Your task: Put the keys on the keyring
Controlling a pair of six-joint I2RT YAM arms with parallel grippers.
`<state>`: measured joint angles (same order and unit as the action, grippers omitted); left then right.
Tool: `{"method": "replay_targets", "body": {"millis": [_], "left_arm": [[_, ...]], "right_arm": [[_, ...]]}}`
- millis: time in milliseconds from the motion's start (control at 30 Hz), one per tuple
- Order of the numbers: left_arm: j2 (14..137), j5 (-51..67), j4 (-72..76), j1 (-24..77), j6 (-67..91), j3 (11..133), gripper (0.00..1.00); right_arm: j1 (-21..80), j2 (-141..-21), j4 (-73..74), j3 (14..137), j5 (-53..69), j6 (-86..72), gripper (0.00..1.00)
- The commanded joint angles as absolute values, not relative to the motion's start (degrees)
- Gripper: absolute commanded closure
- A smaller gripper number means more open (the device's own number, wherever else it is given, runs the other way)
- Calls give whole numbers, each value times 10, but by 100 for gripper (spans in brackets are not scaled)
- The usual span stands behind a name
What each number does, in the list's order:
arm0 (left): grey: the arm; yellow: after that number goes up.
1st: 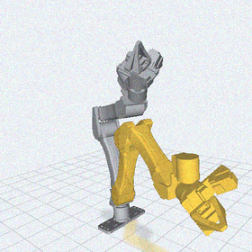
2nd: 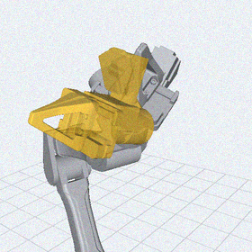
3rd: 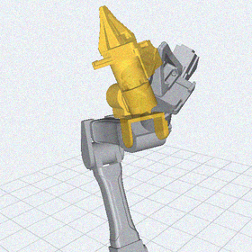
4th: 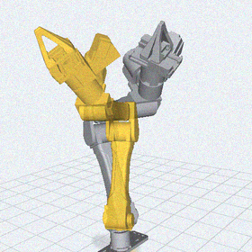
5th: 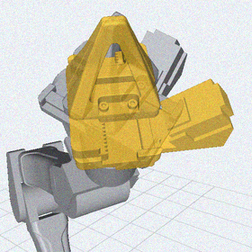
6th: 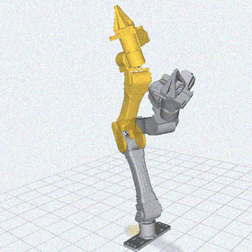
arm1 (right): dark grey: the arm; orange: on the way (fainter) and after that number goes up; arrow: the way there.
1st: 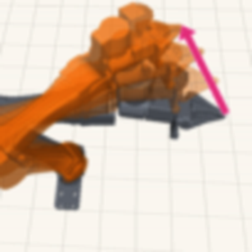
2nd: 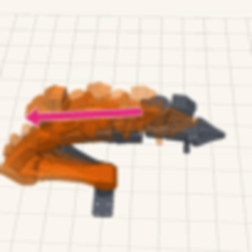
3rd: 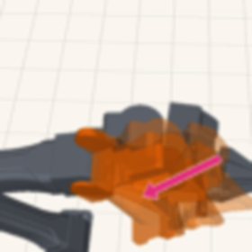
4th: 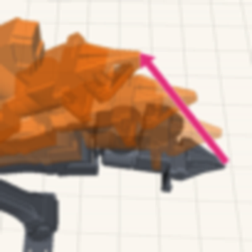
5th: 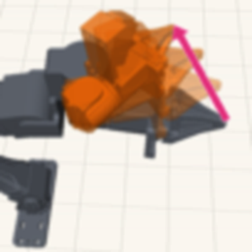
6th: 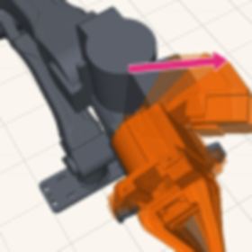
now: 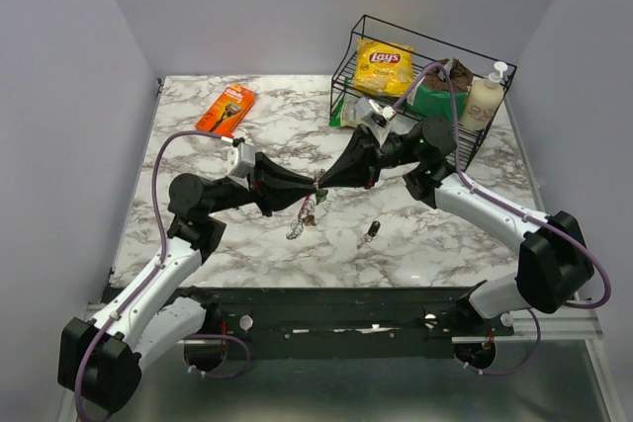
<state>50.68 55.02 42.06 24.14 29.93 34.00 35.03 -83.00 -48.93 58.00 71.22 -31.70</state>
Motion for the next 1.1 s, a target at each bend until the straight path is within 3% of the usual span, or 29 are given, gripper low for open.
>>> {"method": "replay_targets", "body": {"millis": [0, 233, 333, 367, 600, 867, 1067], "left_arm": [[514, 567, 445, 249, 309, 339, 75], [513, 564, 415, 250, 294, 339, 80], [512, 563, 409, 250, 289, 341, 91], [512, 563, 408, 250, 288, 343, 100], [500, 548, 327, 249, 248, 368, 100], [486, 460, 124, 250, 156, 407, 100], [495, 350, 95, 250, 155, 353, 100]], "right_arm": [[350, -832, -528, 574, 705, -326, 99], [350, -828, -539, 572, 702, -329, 99], [350, -829, -544, 571, 704, -333, 99], [349, -829, -546, 571, 704, -334, 99], [350, -839, -533, 577, 717, -336, 99], [349, -864, -510, 564, 728, -318, 67], [338, -868, -424, 532, 681, -235, 52]]}}
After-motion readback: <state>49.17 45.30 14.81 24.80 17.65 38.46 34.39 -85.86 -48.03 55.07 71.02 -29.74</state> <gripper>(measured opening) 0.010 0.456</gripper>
